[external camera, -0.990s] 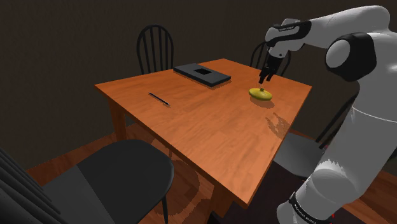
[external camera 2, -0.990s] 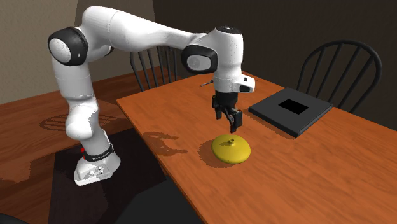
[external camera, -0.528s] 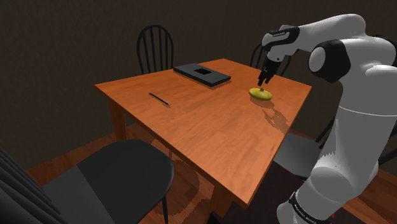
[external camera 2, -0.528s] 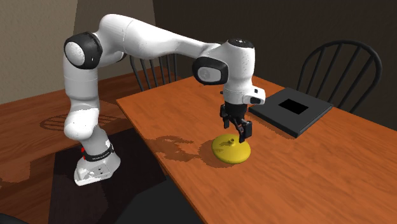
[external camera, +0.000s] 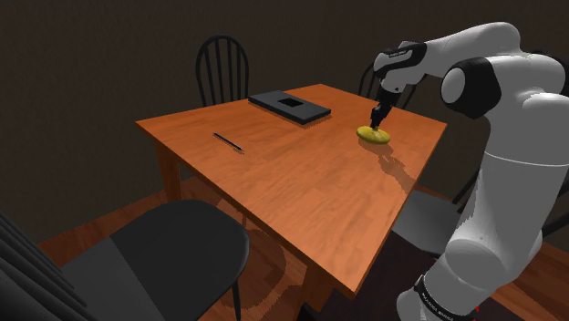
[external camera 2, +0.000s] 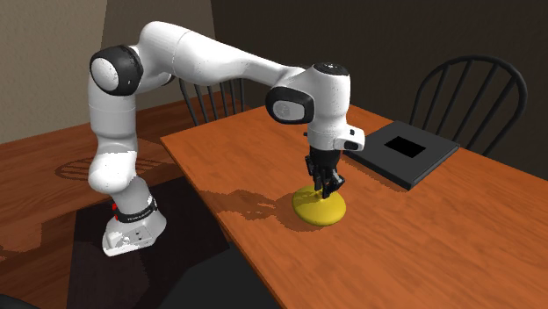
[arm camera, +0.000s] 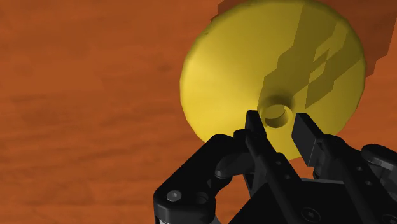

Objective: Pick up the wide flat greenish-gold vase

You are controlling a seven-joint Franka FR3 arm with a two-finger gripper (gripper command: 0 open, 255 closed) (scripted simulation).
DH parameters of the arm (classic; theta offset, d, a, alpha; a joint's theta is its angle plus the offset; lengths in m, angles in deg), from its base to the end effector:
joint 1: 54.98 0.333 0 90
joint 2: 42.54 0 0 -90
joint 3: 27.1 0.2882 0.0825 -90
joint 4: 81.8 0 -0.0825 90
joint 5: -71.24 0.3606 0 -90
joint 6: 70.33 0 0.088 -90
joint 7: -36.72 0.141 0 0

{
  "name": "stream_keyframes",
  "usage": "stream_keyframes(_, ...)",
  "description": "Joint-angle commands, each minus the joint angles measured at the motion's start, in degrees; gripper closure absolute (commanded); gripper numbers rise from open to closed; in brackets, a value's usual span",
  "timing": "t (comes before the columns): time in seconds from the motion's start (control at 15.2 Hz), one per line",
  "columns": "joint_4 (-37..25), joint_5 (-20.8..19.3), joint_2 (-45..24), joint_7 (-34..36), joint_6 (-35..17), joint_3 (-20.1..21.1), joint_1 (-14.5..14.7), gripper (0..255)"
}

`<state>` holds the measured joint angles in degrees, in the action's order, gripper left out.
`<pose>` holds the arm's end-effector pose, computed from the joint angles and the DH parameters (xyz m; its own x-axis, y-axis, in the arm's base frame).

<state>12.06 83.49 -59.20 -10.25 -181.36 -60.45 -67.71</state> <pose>0.4602 -0.4091 0.4220 0.9969 -0.0311 0.0730 -0.0320 -0.9994 0.0117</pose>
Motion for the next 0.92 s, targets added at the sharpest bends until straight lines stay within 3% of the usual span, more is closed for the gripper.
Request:
stream_keyframes(0.0, 0.07, 0.0, -0.03, 0.0, -0.02, 0.02, 0.01, 255)
stream_keyframes(0.33, -0.08, 0.09, -0.17, -0.08, 0.01, 0.02, -0.07, 255)
stream_keyframes(0.86, -5.57, -0.51, 0.38, 0.59, 5.91, -0.3, -0.38, 255)
